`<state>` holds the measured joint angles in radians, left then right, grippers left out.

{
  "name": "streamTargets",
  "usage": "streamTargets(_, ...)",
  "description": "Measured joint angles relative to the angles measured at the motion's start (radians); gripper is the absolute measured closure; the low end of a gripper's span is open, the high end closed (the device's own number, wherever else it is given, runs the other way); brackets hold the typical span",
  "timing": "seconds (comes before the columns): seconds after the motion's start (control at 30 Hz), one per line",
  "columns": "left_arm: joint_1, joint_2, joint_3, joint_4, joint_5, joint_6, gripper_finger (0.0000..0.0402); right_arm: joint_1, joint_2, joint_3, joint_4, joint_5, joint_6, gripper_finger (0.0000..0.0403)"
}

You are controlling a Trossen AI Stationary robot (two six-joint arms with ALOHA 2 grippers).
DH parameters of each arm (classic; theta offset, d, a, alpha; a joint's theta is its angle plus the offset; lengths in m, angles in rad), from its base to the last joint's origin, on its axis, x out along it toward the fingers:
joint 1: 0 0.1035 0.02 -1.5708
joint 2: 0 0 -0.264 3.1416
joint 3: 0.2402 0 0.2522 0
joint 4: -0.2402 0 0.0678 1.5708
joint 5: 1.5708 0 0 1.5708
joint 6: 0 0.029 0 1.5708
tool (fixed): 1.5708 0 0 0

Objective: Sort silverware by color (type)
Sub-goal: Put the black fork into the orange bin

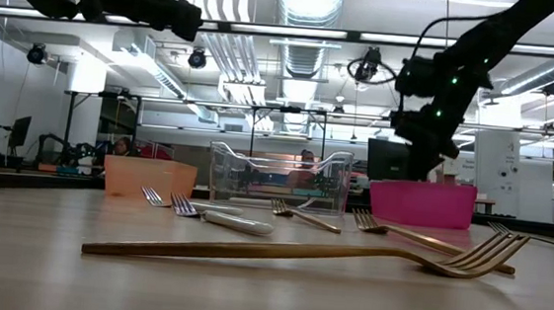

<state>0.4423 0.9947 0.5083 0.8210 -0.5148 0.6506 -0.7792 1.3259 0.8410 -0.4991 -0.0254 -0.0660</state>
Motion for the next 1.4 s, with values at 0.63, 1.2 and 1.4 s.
streamTargets(0.63, 0.0, 0.0, 0.0, 0.001, 0.0, -0.067, 0.0331, 0.016, 0.128, 0.026, -0.022, -0.011, -0.029, 0.0394)
streamTargets(1.2, 0.0, 0.0, 0.0, 0.005, 0.0, -0.075, 0.0331, 0.015, 0.13, 0.03, -0.006, -0.034, -0.341, 0.028)
streamTargets(1.4, 0.0, 0.0, 0.0, 0.004, 0.001, -0.058, 0.0331, 0.015, 0.156, 0.023, 0.013, -0.034, -0.305, 0.0183)
